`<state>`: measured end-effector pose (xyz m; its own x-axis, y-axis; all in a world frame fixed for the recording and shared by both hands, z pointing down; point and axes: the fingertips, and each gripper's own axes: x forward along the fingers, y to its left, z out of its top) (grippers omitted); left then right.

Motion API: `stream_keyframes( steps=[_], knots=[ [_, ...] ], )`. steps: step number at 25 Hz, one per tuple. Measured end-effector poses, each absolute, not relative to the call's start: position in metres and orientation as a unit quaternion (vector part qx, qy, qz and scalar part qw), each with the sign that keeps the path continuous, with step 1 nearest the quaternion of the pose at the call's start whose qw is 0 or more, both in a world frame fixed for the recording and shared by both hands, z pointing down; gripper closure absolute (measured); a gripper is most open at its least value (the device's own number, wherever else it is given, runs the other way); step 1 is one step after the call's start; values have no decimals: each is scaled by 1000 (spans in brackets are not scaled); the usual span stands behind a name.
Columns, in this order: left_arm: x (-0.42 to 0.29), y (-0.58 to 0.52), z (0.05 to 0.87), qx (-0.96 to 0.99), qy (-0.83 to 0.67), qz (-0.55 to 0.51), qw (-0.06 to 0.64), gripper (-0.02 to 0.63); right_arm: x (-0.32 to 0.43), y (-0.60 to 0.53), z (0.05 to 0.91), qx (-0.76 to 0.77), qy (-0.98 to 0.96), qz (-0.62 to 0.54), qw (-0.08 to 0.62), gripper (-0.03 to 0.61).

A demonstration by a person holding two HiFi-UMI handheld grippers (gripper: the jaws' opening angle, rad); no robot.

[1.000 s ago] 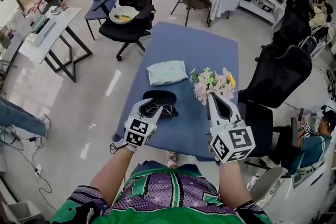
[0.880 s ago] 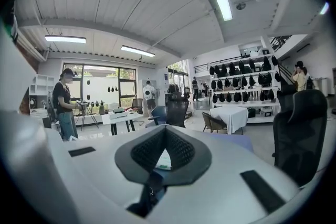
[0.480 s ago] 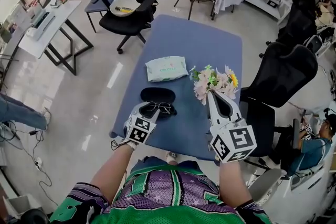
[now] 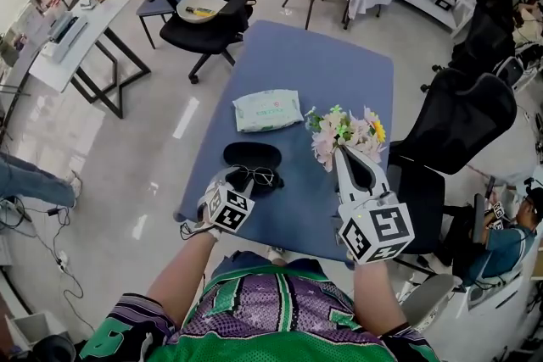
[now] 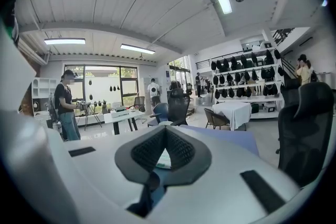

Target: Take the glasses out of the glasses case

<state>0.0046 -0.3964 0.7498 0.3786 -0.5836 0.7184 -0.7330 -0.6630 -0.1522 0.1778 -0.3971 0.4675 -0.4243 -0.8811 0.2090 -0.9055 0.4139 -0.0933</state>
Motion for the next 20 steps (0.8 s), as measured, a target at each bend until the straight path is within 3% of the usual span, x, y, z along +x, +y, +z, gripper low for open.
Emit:
stream_keyframes(
  steps=[13, 16, 20],
  knots=[
    [7, -401, 759, 807, -383, 442, 84, 513, 177, -393, 464, 533, -839, 94, 62, 577],
    [9, -399, 762, 805, -375, 454, 78, 569, 176, -390, 463, 533, -839, 94, 61, 577],
    [8, -399, 762, 802, -374, 460, 78, 578, 176, -386, 458, 536, -837, 91, 61, 577]
  ],
)
